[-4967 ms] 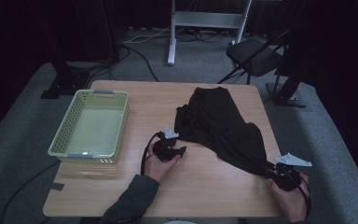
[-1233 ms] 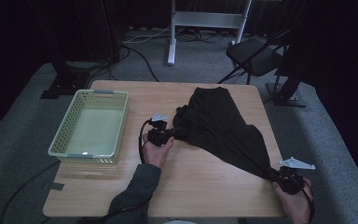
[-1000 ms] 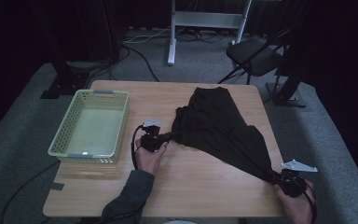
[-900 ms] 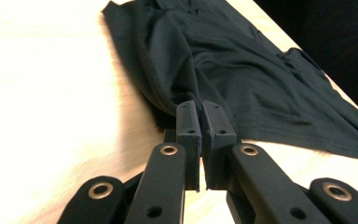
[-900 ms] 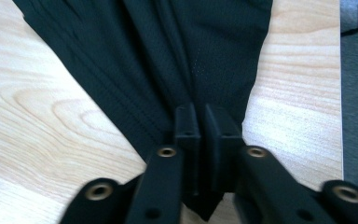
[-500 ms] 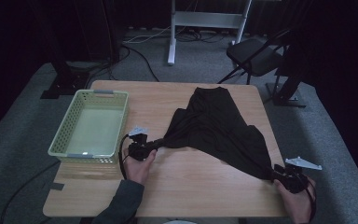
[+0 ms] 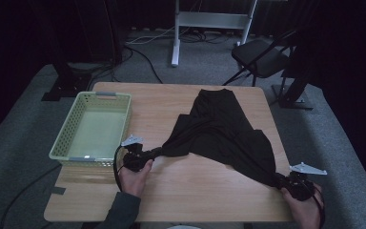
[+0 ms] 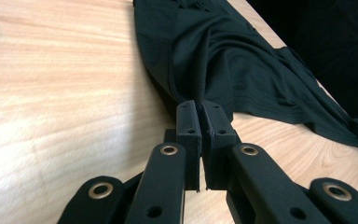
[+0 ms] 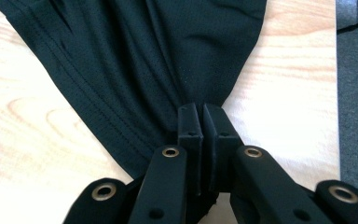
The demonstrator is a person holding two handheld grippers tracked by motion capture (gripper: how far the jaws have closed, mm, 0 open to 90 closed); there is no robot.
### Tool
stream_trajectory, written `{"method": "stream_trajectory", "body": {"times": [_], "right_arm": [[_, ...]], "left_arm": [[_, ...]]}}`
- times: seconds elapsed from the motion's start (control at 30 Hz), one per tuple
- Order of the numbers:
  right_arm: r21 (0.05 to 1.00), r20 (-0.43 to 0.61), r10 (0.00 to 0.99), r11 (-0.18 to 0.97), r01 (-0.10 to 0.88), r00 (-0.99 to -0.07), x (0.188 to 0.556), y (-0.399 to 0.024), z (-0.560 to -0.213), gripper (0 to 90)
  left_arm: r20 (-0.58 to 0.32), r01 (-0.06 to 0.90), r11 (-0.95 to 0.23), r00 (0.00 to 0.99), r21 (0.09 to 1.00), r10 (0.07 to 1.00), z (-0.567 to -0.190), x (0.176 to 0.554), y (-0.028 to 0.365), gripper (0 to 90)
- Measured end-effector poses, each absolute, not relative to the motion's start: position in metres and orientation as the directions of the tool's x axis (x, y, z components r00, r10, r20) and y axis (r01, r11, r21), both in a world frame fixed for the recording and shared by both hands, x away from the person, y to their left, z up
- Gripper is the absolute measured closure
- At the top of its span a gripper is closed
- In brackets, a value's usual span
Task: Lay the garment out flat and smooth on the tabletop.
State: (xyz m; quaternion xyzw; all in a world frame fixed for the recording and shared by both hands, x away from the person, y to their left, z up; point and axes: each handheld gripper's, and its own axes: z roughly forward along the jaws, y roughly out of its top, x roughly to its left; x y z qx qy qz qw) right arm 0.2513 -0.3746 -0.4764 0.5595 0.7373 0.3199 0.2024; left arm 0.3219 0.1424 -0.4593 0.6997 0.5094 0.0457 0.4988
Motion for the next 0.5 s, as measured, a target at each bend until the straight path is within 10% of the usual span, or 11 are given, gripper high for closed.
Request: {"method": "stream_trajectory", "body": {"times": [0.5], "right_arm": [[0.688, 0.089, 0.947, 0.166, 0.707, -0.309, 0.213, -0.392, -0.459, 86.5]], "left_arm": [[-0.461, 0.668, 0.047, 0.459, 0.742, 0.76, -0.461, 0.282, 0.167, 87.6]]}}
